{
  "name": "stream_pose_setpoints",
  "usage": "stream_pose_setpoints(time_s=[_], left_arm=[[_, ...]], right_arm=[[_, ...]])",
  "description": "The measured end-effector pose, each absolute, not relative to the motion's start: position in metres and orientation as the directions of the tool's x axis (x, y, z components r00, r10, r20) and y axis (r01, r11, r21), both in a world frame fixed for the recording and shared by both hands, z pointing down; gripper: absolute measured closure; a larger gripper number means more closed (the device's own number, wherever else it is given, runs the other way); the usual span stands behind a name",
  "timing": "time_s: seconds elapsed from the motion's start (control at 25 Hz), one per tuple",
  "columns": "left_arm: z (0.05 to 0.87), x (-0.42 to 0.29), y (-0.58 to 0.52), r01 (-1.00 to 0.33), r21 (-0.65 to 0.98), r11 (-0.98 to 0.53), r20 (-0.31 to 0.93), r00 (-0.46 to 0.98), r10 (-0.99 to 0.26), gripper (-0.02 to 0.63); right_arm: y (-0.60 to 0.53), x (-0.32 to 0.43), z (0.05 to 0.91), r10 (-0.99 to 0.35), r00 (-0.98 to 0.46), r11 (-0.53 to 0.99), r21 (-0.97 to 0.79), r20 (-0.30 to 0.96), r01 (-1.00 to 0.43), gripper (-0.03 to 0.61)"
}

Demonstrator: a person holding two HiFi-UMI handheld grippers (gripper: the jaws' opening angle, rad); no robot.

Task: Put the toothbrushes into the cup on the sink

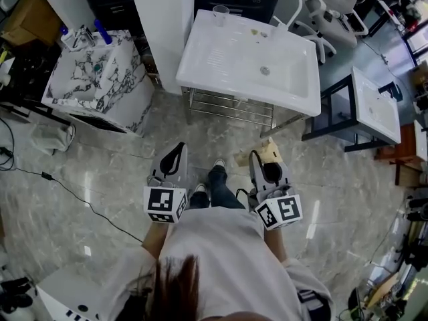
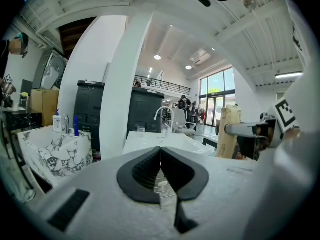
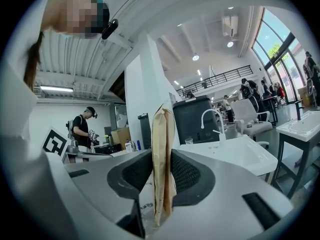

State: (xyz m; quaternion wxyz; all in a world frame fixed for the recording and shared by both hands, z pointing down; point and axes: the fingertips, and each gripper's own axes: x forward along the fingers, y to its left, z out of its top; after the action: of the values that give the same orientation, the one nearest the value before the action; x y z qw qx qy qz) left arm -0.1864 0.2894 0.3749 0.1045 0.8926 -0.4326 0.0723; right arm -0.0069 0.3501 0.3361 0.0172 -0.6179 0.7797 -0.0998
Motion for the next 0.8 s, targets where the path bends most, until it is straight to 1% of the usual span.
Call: stream_pose_setpoints(time_s=[0.28,0.44,0.8], left_arm=[[0.375,-0.142,0.245,-0.766,0.088,-0.636,0.222,0.638,-0.738,0.598],[0.374,-0.119,0.220,-0.772,0.079,-0.631,0.221,0.631,-0.744,0.598],[0.359,-0.075,0.182,-0.786,0.061,-0.615,0.171,0.616,-0.769,0.598]], right_arm=[[0.292,0.023,0.337,-0.961,-0.258,0.238,-0.179,0.099,-0.955,0.471],[0.263,0.044,0.332,-0.955,-0.281,0.263,-0.172,0.094,-0.949,0.471],[0.223,0.093,0.326,-0.947,-0.313,0.300,-0.145,0.074,-0.943,0.471]])
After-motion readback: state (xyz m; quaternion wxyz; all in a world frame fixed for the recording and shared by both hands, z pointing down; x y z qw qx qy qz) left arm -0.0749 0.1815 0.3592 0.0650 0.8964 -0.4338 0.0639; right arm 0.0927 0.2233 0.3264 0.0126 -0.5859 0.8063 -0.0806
